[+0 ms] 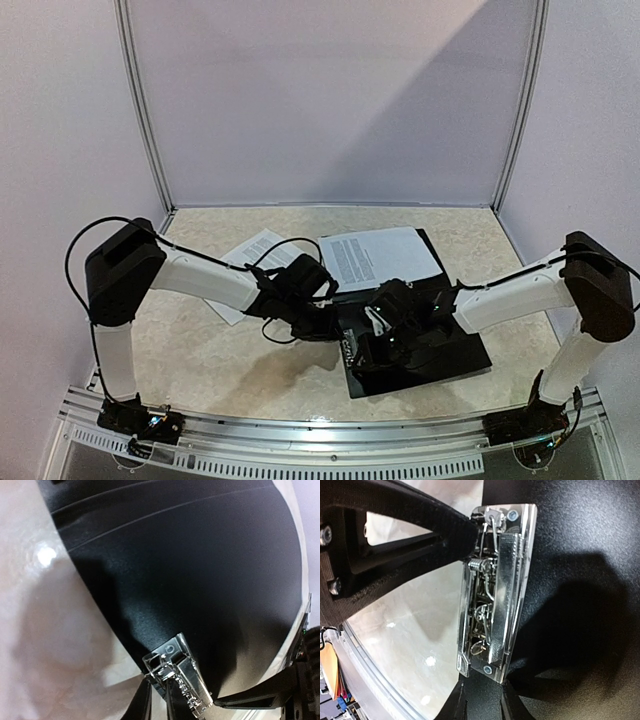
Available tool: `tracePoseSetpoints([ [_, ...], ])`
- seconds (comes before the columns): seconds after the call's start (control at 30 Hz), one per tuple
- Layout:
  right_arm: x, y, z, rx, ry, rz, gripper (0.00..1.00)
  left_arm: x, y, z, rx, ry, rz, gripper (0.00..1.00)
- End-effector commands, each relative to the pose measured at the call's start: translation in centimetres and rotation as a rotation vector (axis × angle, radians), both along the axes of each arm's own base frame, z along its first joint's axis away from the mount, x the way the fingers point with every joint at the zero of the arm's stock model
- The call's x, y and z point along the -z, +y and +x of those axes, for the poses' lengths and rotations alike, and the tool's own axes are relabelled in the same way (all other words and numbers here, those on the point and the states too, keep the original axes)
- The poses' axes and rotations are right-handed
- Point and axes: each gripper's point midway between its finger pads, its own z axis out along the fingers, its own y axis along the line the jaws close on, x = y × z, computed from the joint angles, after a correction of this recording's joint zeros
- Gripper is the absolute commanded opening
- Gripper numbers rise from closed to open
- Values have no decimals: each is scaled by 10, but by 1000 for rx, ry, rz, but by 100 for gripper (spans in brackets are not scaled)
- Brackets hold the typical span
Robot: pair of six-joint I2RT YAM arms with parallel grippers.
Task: Put the files into the folder
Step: Open the spring clip on the folder with some files.
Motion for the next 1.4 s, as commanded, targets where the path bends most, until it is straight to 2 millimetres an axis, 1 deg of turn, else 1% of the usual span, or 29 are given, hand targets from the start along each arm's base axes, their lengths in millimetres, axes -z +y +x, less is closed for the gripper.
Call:
tracePoseSetpoints([
  [0.0, -3, 12, 4, 3, -11, 26, 21, 17, 6, 2, -16, 29, 27, 9],
  [0.3, -1, 24, 7, 9, -2, 61, 14, 23, 13, 0, -37, 47, 41, 0],
  [0.53, -3, 30, 8, 10, 7, 87, 13, 27, 18, -7, -77, 89, 30, 0],
  [0.7, -9, 36, 9, 10, 13, 111, 13, 25, 26, -18, -154, 138, 9, 0],
  [0.93, -11, 49, 5, -14, 28, 132, 13, 21, 50, -29, -339, 211, -8, 0],
  [1.0, -9, 53, 1, -27, 40, 138, 13, 13, 46, -26, -357, 200, -52, 0],
  [1.17, -10, 59, -9, -61, 60, 159, 11, 1, 40, -27, -371, 195, -82, 0],
  [1.23, -18, 67, -10, -82, 45, 196, 10, -1, 37, -28, -372, 194, -84, 0],
  [1.37, -29, 71, -11, -99, 14, 207, 10, -2, 35, -30, -370, 197, -93, 0],
])
